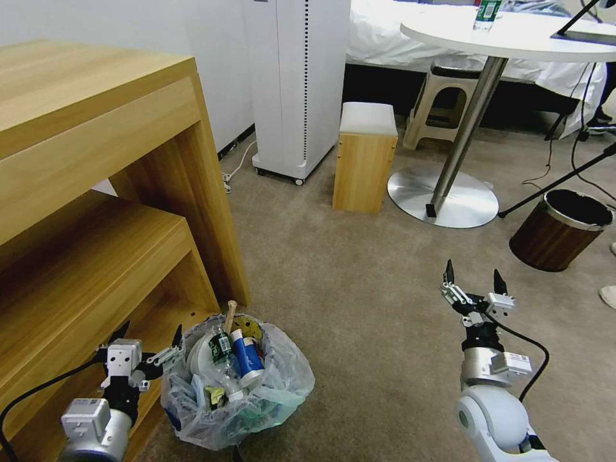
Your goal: Pick up the trash bin and place the garbage on the floor into it.
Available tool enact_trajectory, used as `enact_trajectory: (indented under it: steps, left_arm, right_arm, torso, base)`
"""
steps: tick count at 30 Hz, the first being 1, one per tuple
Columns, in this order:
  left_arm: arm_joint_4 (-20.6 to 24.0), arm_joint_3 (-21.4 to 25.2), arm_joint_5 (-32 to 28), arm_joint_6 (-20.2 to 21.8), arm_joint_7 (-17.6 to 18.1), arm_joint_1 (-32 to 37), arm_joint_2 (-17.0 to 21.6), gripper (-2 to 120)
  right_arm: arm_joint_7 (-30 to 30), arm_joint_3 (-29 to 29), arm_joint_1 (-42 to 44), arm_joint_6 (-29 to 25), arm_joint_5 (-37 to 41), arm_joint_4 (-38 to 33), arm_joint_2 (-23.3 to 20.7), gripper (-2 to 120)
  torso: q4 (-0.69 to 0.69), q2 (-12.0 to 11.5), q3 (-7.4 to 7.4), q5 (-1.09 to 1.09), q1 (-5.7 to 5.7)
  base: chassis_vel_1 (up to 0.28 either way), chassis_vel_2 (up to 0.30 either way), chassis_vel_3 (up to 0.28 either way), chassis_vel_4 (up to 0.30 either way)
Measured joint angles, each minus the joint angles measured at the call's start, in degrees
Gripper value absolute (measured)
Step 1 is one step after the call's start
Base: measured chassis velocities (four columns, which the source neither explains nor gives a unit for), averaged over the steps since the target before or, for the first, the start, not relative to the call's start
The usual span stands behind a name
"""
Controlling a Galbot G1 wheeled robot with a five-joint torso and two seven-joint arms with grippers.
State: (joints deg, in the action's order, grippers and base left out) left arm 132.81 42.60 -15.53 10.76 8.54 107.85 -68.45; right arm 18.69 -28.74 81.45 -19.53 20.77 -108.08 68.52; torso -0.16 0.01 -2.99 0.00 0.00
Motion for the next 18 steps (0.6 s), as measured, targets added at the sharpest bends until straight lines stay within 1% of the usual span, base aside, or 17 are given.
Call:
enact_trajectory:
  steps: [13,18]
  left_arm:
    - [0.00,0.00,0.00,0.00,0.00,0.00,0.00,100]
    - [0.00,0.00,0.00,0.00,0.00,-0.01,0.00,100]
  right_arm:
    - [0.04,0.01,-0.01,0.03,0.00,-0.01,0.00,100]
    - [0.04,0.00,-0.02,0.03,0.00,-0.01,0.00,100]
  torso:
    - [0.00,0.00,0.00,0.00,0.00]
    - [0.00,0.00,-0.01,0.00,0.00]
  base:
    - [0.000,0.000,0.000,0.000]
    - [0.059,-0.059,-0.076,0.061]
